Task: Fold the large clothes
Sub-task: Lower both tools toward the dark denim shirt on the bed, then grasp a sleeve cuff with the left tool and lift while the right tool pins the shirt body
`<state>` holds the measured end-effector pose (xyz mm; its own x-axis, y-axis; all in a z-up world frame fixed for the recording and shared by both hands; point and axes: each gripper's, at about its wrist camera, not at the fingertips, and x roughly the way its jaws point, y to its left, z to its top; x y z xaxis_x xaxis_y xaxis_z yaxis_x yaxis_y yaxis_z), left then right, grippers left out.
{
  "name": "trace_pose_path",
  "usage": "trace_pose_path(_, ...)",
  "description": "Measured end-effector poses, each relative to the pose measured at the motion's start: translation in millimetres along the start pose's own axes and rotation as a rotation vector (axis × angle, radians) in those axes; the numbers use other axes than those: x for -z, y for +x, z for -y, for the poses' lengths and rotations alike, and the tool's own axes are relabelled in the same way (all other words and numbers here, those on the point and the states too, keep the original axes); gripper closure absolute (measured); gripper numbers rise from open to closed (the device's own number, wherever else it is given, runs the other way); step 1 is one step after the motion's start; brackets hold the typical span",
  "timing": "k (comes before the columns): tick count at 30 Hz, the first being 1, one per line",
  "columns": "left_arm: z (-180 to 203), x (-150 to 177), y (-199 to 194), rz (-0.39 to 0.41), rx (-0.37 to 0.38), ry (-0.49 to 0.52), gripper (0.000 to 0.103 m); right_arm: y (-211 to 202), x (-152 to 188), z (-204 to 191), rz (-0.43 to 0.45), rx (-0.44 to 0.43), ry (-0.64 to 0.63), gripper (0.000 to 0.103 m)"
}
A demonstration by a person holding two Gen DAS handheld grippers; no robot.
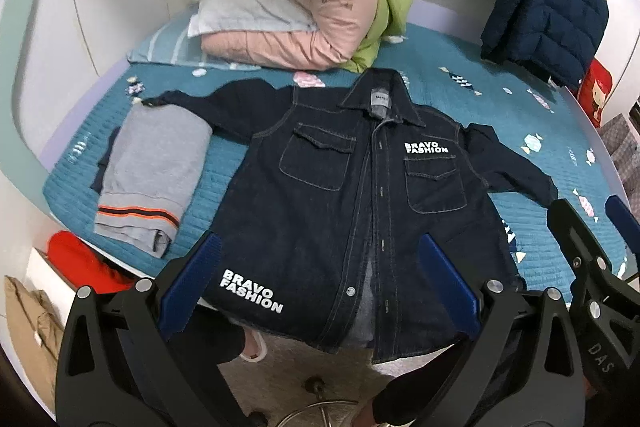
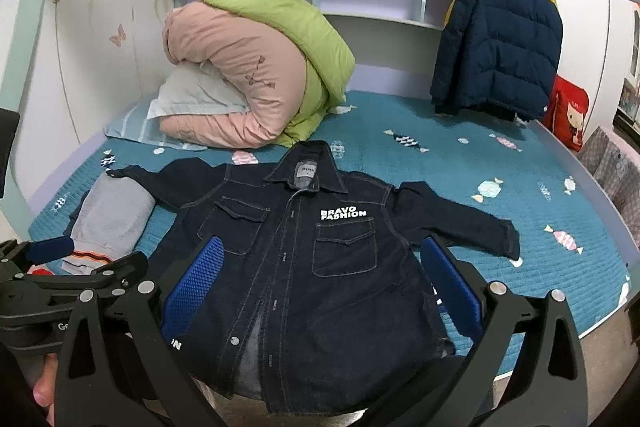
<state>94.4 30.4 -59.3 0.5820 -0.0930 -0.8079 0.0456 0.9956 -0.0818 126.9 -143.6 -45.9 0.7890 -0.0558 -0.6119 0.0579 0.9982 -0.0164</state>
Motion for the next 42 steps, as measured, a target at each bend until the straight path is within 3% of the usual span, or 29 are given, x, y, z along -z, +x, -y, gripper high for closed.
trace_pose_path(7,-31.0,-23.2,52.7,-0.059,0.023,-0.051,0.005,55.7,-5.1,-18.4,-0.085,-0.035,0.068,0.007)
trace_pose_path(13,-69.7,-45.5,99.7,-0.144,0.035,-0.090,0.005,109.0,-18.4,-49.4,-0.158,-0.099,0.036,0.007)
trace_pose_path(16,-97.2,-62.8,114.5,-0.132,0.042,-0.131,0.005,133.3,-25.9,-67.6,-0.181,-0.143,-0.005,0.008)
trace_pose_path(19,-129.9,-81.1,128.0,-0.118,0.108,-0.224,0.005,157.5,-34.8,-82.1,-0.188,-0.161,-0.046,0.009)
trace_pose_path(22,-160.0,-99.8,142.3,-0.108,0.127,-0.300,0.005,181.5,-46.8,-91.9,-0.218,-0.208,-0.057,0.024)
trace_pose_path(25,-184.8,-124.4,161.4,-0.114,0.058,-0.302,0.005,206.3,-61.1,-101.5,-0.253,-0.257,-0.051,0.036)
trace_pose_path(28,-205.0,-147.2,182.3,-0.132,-0.021,-0.280,0.005,232.7,-73.9,-115.7,-0.290,-0.296,-0.074,0.057)
trace_pose_path(30,-220.4,-163.6,199.0,-0.160,-0.046,-0.276,0.005,252.0,-79.4,-125.3,-0.315,-0.332,-0.081,0.078)
trace_pose_path(36,-274.9,-197.1,239.9,-0.228,-0.146,-0.339,0.005,320.1,-84.2,-161.2,-0.438,-0.391,-0.129,0.090)
trace_pose_path(42,-321.7,-214.1,284.0,-0.317,-0.149,-0.390,0.005,382.7,-85.1,-192.0,-0.528,-0.410,-0.143,0.093)
